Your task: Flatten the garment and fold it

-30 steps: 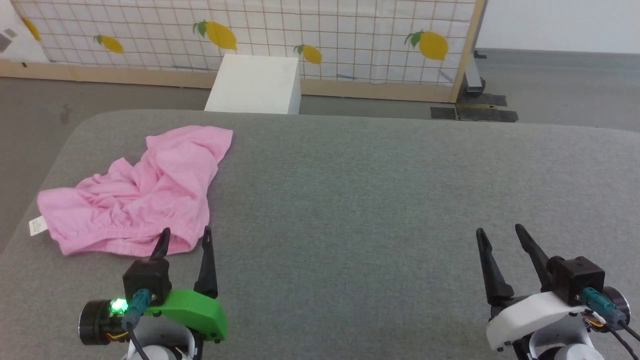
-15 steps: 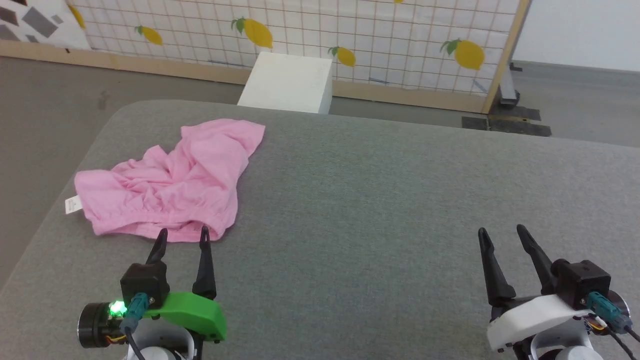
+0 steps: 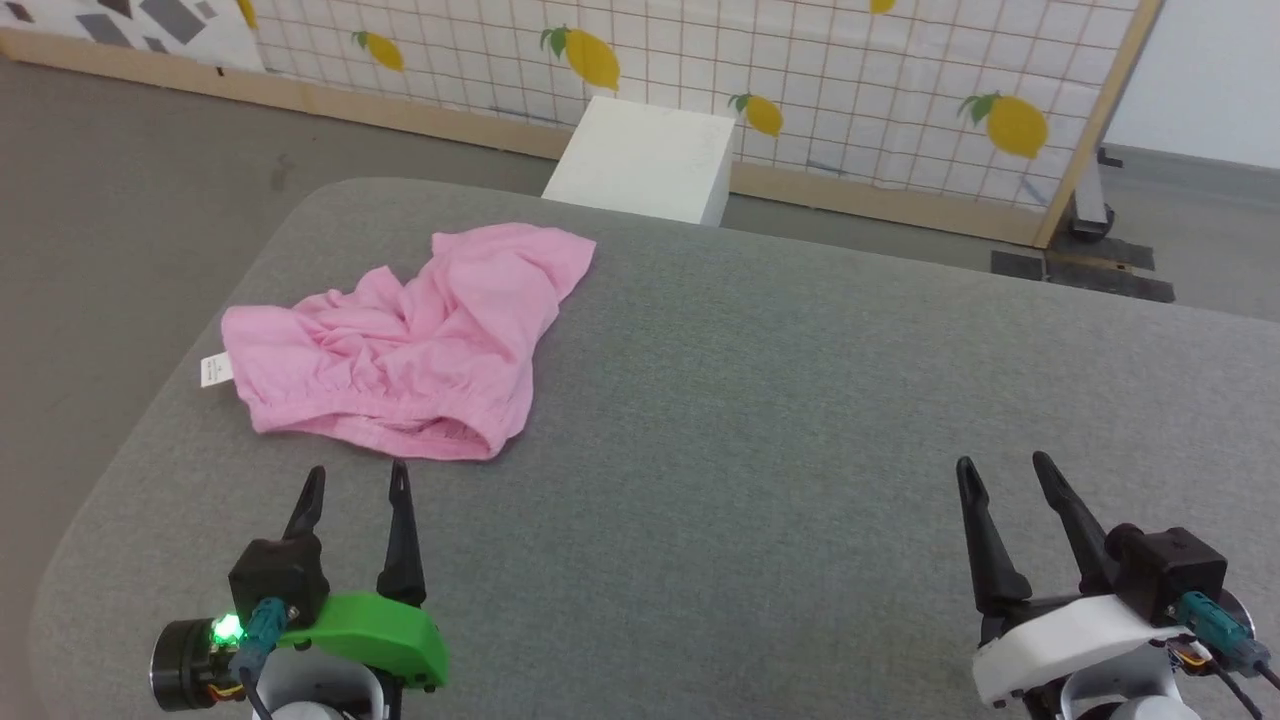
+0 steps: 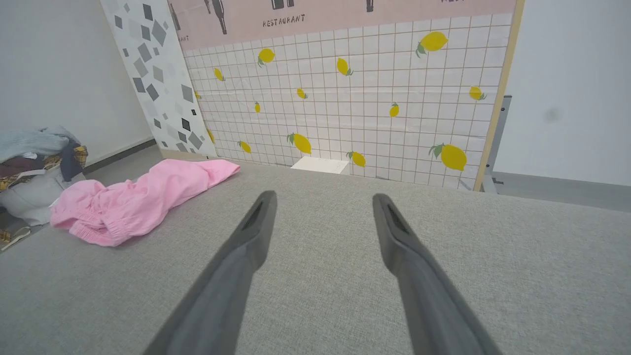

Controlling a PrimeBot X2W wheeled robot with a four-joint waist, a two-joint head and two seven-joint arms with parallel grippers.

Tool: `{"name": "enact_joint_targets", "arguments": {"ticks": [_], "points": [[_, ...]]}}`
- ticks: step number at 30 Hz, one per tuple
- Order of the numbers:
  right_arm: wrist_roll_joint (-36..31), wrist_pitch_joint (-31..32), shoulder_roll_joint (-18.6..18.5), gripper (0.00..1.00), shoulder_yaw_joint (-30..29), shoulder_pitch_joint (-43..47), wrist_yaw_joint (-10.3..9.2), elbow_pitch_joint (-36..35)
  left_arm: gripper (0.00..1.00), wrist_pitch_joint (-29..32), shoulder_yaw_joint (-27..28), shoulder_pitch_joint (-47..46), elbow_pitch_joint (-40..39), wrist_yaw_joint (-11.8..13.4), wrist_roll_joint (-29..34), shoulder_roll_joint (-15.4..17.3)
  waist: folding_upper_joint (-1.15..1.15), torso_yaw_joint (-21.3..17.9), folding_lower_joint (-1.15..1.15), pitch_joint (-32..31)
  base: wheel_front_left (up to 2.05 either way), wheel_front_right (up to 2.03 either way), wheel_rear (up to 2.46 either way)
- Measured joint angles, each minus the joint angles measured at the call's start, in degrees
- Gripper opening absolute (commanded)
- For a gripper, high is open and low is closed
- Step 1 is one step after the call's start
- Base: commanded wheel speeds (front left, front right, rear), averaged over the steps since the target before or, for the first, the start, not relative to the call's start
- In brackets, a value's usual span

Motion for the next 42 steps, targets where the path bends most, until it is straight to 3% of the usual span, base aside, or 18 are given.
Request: {"name": "enact_joint_targets", "arguments": {"ticks": [42], "points": [[3.41,-5.01,0.01,1.0,0.51,0.34,0.0,4.02,1.0,-5.03,0.19,1.07,3.03,1.53,-2.56,0.0,0.0,9.2,0.0,0.27,0.0,0.0,0.0]]}}
